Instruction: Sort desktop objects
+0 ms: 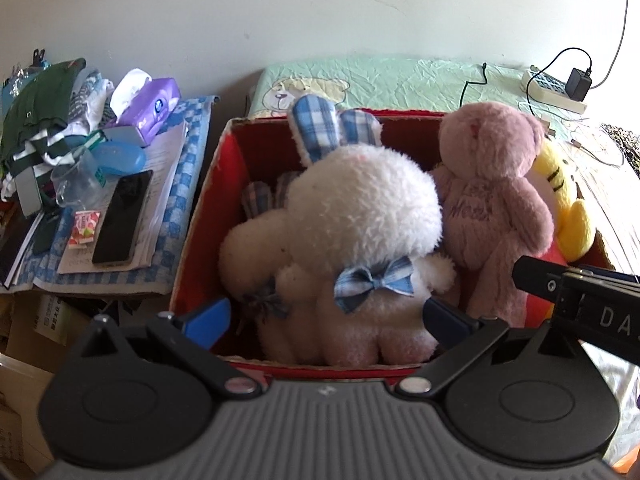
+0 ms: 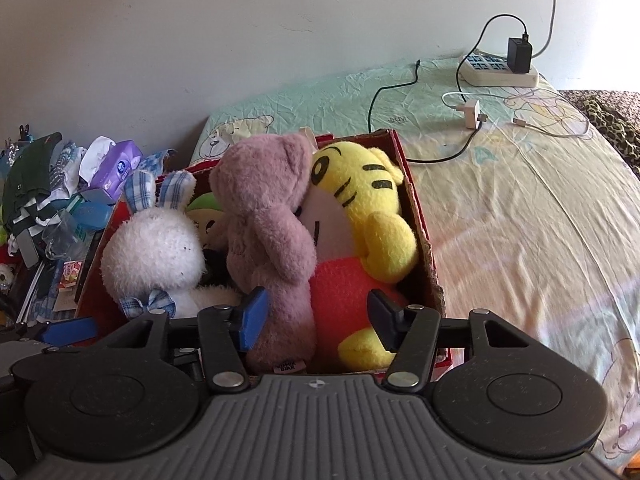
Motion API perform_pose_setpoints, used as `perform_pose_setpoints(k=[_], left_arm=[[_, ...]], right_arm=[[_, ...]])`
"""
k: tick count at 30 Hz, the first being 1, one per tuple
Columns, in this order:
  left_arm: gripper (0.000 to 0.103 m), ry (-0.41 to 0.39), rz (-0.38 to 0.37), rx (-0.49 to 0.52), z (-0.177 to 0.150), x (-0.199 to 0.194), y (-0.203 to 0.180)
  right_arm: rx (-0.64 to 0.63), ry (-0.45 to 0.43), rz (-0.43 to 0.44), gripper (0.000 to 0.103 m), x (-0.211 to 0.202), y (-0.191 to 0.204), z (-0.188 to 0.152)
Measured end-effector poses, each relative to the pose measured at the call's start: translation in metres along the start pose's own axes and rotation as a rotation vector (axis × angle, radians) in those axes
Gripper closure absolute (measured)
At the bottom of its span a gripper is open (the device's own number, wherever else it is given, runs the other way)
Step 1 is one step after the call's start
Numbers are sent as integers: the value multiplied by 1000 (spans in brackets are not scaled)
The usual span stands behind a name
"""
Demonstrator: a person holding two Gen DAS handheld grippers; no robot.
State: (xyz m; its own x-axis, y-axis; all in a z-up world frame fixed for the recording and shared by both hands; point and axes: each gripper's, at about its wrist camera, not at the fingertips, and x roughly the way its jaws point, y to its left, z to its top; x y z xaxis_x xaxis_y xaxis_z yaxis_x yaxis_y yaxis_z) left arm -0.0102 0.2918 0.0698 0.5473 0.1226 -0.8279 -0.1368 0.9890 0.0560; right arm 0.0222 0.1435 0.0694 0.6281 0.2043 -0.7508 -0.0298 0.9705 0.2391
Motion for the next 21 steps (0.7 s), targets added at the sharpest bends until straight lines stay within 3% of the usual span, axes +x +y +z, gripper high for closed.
perform_pose_setpoints(k=[21], left_arm=[[0,-19,24,-41,-5,-2,2]], right_arm=[[-86,-12,6,42,4,15,4]])
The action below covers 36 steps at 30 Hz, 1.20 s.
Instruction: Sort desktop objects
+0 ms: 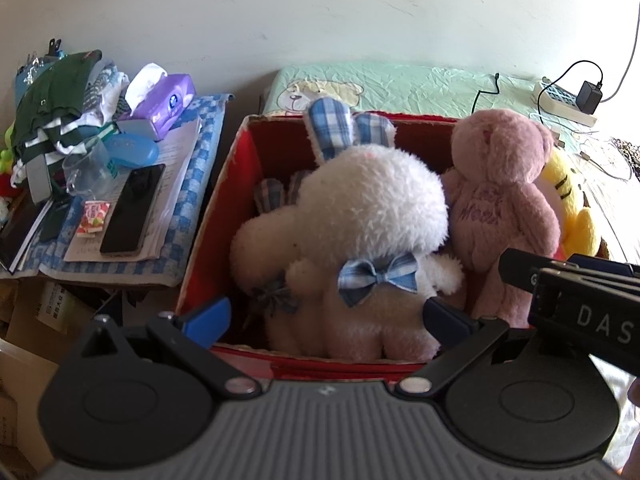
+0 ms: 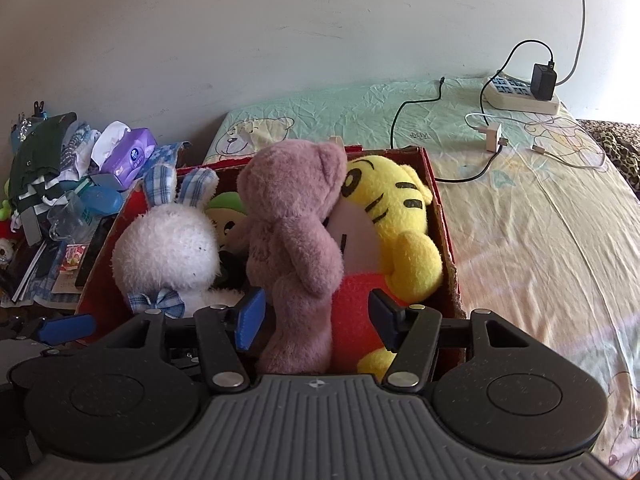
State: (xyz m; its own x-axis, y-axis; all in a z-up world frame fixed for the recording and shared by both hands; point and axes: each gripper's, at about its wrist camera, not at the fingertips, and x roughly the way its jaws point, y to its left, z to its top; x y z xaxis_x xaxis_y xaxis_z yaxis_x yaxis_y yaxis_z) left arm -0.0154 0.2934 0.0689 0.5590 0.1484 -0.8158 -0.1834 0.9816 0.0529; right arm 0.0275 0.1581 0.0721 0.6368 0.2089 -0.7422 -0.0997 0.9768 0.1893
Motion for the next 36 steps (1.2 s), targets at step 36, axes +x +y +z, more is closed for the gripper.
perform_pose_setpoints(k=[36], left_arm=[[0,-47,19,18,5,-18,-5]], right_arm=[[46,-68,-36,39,-16,-16,-1]])
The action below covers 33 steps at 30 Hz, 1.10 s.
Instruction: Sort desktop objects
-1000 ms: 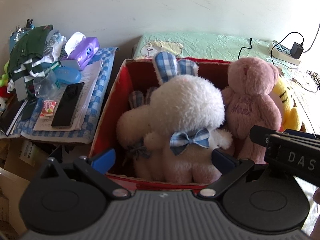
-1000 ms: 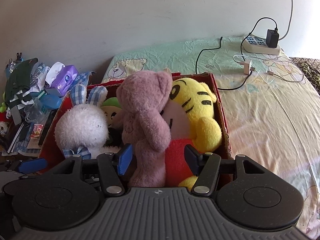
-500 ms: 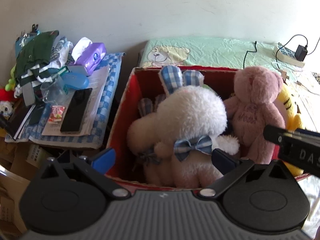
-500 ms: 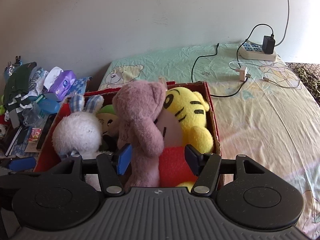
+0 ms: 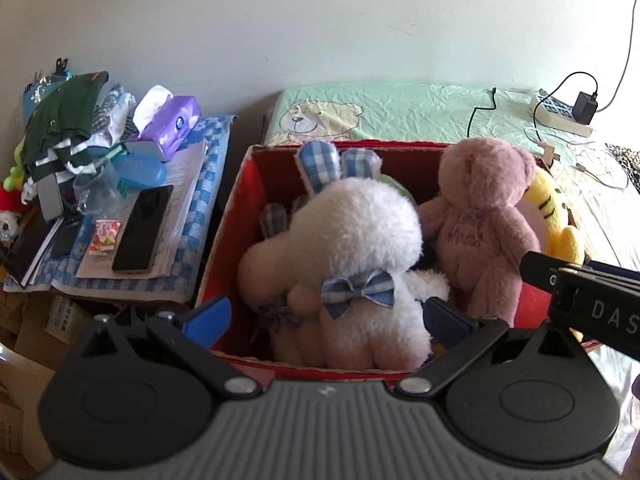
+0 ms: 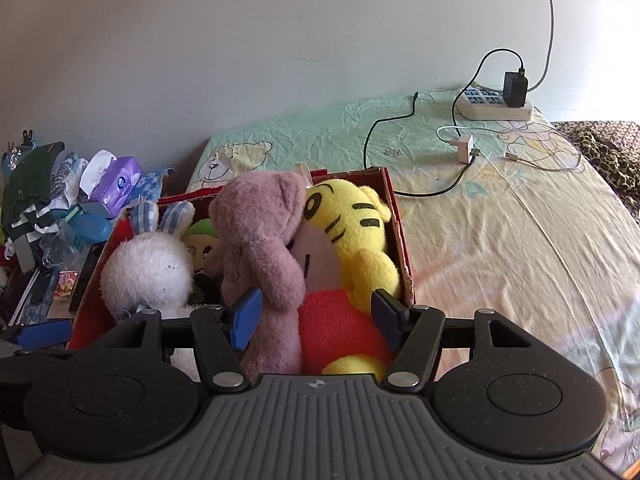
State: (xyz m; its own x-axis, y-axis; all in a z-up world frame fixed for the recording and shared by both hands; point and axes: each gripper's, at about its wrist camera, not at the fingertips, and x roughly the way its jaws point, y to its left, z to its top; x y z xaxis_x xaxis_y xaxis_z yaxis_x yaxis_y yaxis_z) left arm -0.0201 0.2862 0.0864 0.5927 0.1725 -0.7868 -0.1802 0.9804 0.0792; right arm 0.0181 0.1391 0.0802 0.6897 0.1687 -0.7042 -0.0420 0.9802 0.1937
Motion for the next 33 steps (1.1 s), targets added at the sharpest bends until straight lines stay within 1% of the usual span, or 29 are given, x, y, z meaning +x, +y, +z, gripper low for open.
perform_pose_setpoints(k=[6,12,17,23,29,33], left_arm=[[1,-14,-2,12,-2,-2,-2],[1,-17,-13,-5,-1,-2,4],[2,-27,-7,-11,-1,-5,6],[2,-37,-2,-19,1,-9,8],[2,-49,1,-4,0,-10,7],[2,-41,1,-8,-2,-9,9]], right_arm=[[-19,-17,-20,39,-2,4,-1],[-23,-29,-28,39,-3,6,-2],[-20,-32,-22,38,-4,9,0],[-43,-58,-21,38,-8,14,2],[-31,-61,-30,38,-9,11,0],[-31,-49,-26,38,-6,12,-2]])
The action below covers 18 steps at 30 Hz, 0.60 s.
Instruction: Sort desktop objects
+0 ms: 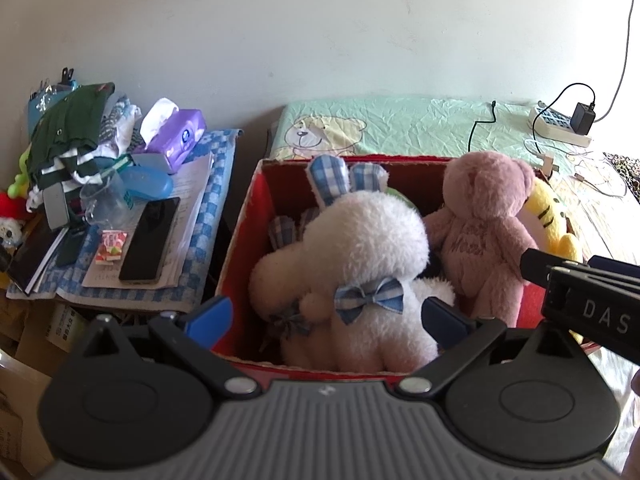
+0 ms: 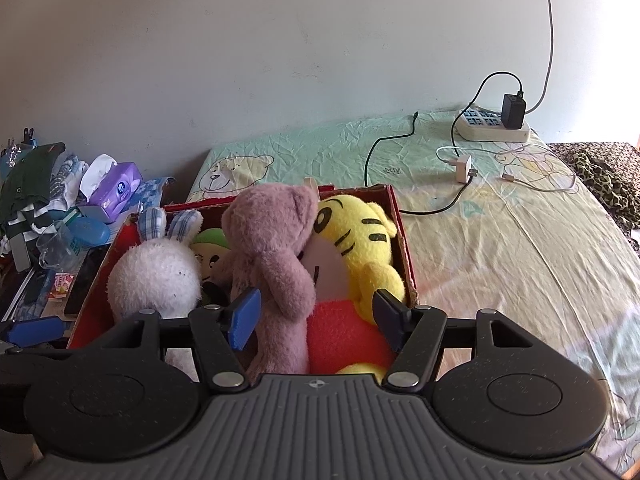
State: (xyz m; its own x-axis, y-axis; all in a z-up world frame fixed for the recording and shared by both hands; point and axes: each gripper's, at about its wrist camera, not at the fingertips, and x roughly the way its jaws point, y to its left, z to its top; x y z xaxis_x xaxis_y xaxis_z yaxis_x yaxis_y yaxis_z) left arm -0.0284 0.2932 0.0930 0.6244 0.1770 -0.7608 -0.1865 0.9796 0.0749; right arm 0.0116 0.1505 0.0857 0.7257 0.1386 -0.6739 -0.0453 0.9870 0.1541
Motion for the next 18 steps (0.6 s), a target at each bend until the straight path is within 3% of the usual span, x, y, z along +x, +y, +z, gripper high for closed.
perform_pose_setpoints(k=[18], left_arm=[[3,1,-25,-1,-9,5,10]], right_arm=[[3,-15,-16,38,-3,11,-10]])
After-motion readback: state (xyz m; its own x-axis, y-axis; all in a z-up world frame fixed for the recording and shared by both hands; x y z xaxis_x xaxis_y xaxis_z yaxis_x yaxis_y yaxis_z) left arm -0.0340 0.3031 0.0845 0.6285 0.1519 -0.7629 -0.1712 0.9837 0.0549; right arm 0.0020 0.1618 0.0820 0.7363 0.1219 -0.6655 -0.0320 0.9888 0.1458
